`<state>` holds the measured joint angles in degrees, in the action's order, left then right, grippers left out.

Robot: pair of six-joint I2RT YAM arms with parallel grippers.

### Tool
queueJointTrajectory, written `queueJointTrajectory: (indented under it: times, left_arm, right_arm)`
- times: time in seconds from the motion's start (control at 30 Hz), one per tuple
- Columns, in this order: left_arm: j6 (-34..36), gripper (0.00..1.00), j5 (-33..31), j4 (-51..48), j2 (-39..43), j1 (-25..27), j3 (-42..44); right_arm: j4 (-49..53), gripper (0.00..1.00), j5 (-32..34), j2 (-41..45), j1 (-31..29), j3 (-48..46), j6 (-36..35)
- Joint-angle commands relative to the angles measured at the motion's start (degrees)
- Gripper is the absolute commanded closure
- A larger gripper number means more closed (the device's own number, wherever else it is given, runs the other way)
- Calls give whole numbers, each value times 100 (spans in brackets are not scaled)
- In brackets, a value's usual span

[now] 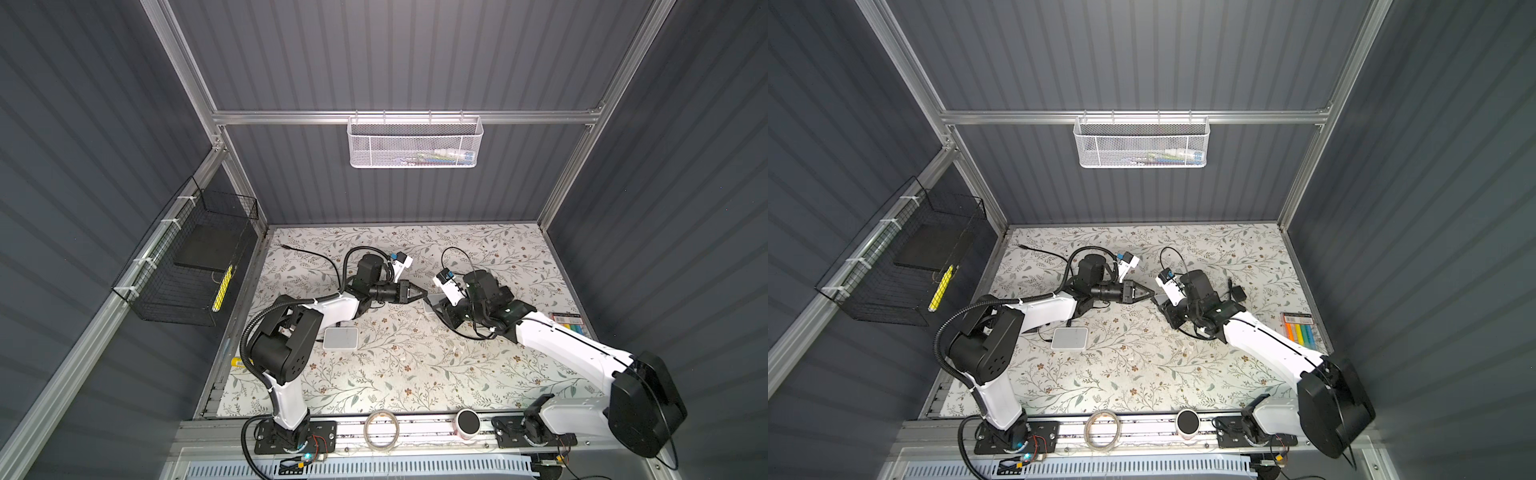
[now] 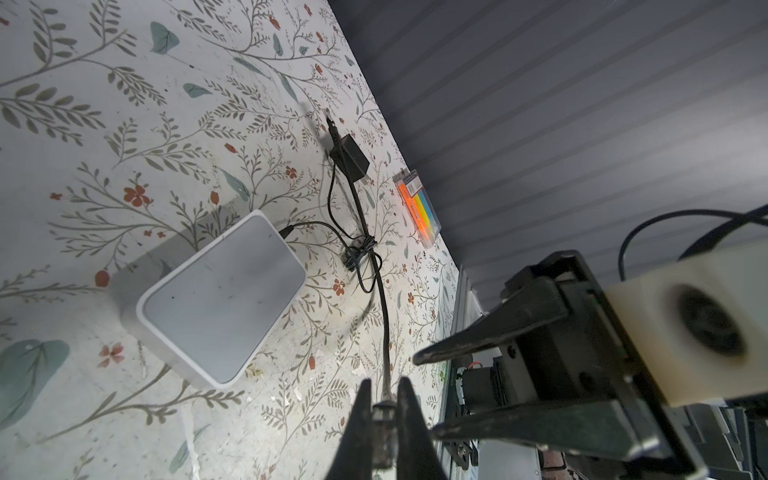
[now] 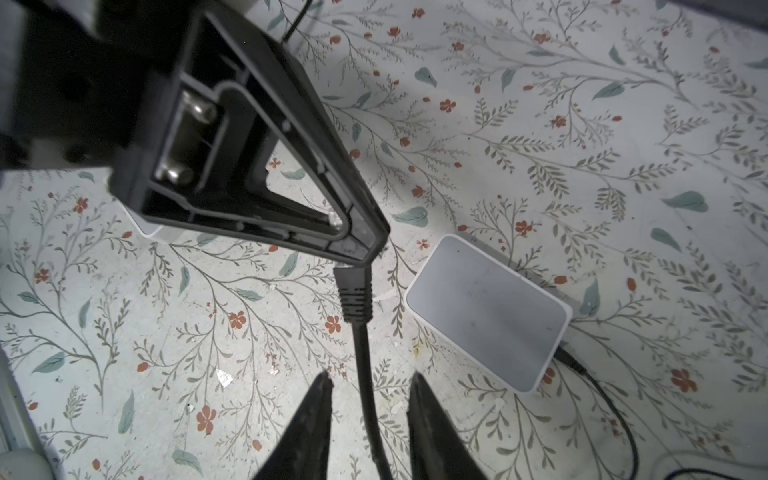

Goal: Insert the plug into the switch port

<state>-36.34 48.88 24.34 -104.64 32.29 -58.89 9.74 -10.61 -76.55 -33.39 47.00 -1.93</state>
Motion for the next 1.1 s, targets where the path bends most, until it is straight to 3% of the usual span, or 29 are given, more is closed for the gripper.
queueJointTrajectory:
  times: [0.0,0.43,0.8,0.97,1.07]
  left_arm:
    - [-85,100,31,-98,-14,40,-96]
    - [101,100,165,-355,-41,53,-87]
    - [65,99,136,-334,-22,46,-138]
    - [492,58,-507,-997,573,-41,-242]
    - [681,51,-824,-1326,870,-224,-293]
  right_arm:
    - [-97,65,304,-220,-63,70,2]
    - [-424,69,331,-707,-304,432,88]
    - [-342,99,317,-735,-318,429,149]
    - [31,100,675,-685,-80,420,384]
    - [218,100,796,-725,246,438,543]
